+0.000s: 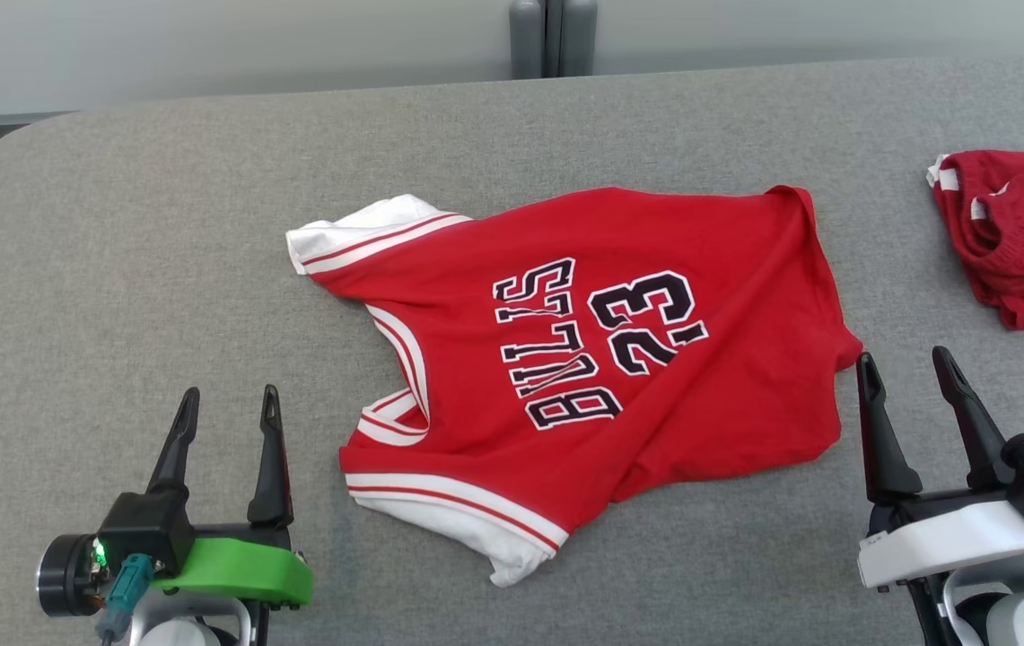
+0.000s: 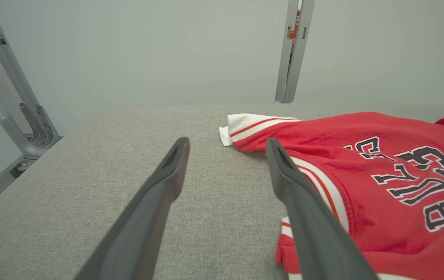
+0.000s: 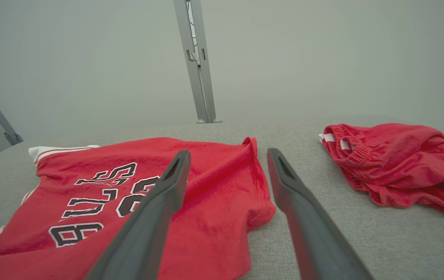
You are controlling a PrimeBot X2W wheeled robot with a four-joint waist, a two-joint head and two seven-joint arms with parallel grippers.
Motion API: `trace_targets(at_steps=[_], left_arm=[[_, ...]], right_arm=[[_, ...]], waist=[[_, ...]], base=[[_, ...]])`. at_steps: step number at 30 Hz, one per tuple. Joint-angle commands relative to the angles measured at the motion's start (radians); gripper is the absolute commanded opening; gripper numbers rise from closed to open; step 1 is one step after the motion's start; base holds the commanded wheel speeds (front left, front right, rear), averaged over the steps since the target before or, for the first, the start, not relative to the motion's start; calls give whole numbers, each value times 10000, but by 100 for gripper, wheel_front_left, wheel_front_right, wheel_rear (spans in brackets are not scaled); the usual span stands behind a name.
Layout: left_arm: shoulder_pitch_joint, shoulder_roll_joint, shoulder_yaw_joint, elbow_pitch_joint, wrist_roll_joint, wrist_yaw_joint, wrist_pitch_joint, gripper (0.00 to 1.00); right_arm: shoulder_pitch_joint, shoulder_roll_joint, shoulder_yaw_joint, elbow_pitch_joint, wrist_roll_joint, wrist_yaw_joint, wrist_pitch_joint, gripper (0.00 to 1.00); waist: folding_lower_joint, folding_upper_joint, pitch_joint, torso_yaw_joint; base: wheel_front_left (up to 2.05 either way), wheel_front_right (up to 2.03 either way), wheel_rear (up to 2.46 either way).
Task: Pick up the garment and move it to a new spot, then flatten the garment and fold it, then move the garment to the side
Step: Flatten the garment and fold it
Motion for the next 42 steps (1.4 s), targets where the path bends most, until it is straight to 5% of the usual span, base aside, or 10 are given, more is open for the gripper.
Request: trace_targets(at_steps=[1,13,22,23,24,25,26,35,42], left_arm=[[-106,74,-22,-46,-67,31,-27,100],[-869,-7,-280,-165,3,-71,-66,100],[-1208,-35,-317,-7,-4,-141,-78,100],[-1227,-38,-320,10,-2,-143,-80,100],[-1240,-44,-317,30,-2,-143,-80,100],[-1243,-49,-310,45,-7,-138,-76,100],[-1245,-60,-304,58,-17,-131,-77,100],[-1105,-135,-259,2,7,-125,-80,100],[-920,-184,-228,-54,46,-128,-80,100]], right_arm=[[-115,-103,-44,107,44,-15,86,100],[-1358,-974,-517,2927,598,-15,141,100],[-2981,-1345,484,5195,1185,-13,-113,100],[-3076,-1335,598,5358,1256,-15,-112,87],[-3168,-1344,730,5540,1349,-13,-118,38],[-3231,-1385,821,5662,1405,-13,-157,29],[-3280,-1418,935,5787,1506,-13,-214,0],[-2940,-1682,1085,5195,1866,-15,-983,0],[-1777,-1540,-95,2707,1323,-15,-891,0]], waist=[[0,-1,83,18],[0,-1,1174,384],[0,-1,1581,543],[0,-1,1582,549],[0,-1,1577,551],[0,-1,1572,549],[0,-1,1551,542],[0,-1,1297,357],[0,-1,1062,224]], base=[[0,0,0],[0,0,0],[0,0,0],[0,0,0],[0,0,0],[0,0,0],[0,0,0],[0,0,0],[0,0,0]])
